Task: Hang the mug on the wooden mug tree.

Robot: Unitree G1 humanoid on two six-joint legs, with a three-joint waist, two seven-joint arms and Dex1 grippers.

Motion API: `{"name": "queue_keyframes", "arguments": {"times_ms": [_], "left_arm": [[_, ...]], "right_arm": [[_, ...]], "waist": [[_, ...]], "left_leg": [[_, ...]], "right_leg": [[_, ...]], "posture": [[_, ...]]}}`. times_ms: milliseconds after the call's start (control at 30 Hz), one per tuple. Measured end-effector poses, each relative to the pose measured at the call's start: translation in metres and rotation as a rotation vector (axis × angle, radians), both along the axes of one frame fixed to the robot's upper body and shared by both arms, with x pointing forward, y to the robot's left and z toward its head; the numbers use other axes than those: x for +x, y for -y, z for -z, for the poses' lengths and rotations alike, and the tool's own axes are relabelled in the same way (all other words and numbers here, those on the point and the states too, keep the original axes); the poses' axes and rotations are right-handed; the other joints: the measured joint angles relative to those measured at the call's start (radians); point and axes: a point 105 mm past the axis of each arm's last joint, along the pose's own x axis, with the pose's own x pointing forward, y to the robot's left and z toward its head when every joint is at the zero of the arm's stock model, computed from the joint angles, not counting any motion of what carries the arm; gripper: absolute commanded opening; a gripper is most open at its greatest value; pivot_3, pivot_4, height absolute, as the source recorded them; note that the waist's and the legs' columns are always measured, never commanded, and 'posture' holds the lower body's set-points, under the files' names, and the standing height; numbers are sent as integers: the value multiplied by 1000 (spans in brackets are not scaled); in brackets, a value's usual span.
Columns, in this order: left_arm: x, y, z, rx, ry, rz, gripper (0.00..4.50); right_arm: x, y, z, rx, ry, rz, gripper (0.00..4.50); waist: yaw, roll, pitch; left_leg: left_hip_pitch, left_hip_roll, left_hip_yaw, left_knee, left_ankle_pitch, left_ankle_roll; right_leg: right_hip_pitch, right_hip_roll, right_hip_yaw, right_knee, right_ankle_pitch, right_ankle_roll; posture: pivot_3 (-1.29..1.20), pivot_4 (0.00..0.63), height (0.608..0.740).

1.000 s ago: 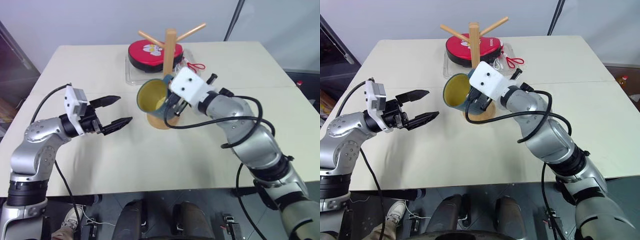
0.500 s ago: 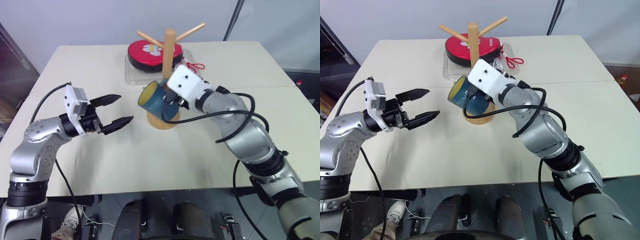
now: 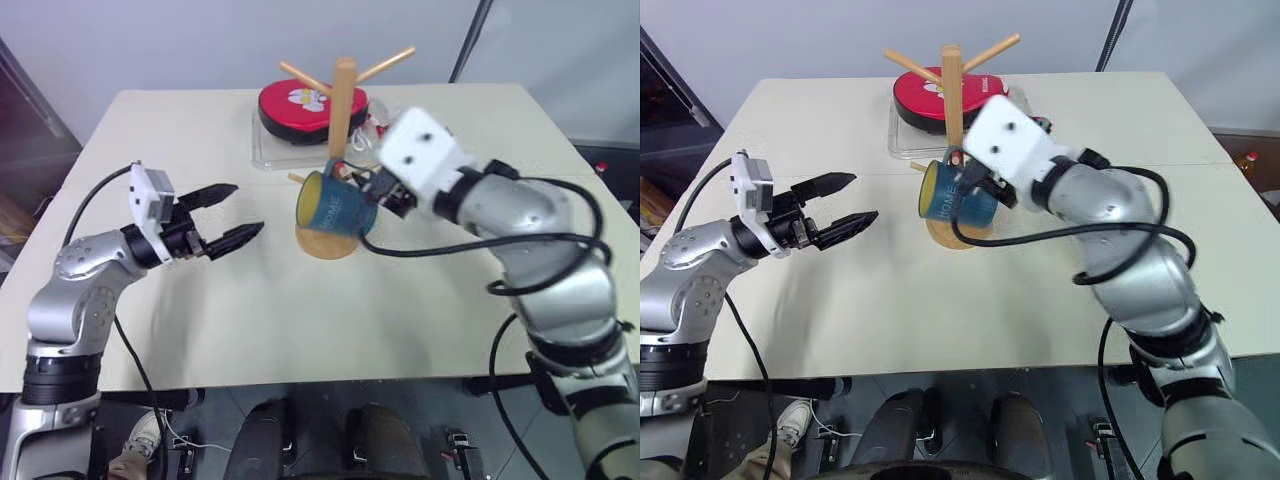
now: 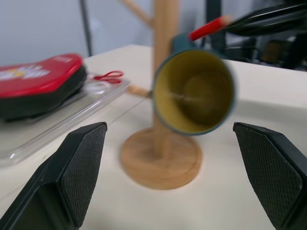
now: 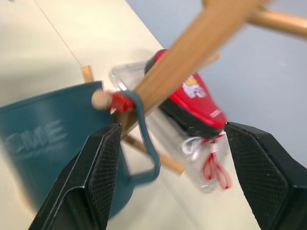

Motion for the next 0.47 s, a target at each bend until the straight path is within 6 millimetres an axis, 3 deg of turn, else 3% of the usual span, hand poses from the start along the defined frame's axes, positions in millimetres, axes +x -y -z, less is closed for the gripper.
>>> {"name": "queue_keyframes", "arguments": {"times_ms": [133,300,467], "left_arm": [[16,-16,23,-15,-45,-151,4500],[26,-42,66,-5,-114,-373,4500],[21,-54,86,-9,-133,-473,4500]], "right_arm": [[-8,31,33,250,-104,27,3510],[2,91,85,507,-185,230,3510],[6,111,120,549,-212,286,3510]], "waist": [[0,-1,-1],[-2,-1,-1],[-3,-1,-1]], "left_leg": [[1,0,0,-2,0,0],[2,0,1,-2,0,0],[2,0,1,-2,0,0]], "right_leg": [[1,0,0,0,0,0],[0,0,0,0,0,0],[0,0,0,0,0,0]], "posture": [[0,150,740],[0,150,740],[0,150,740]]}}
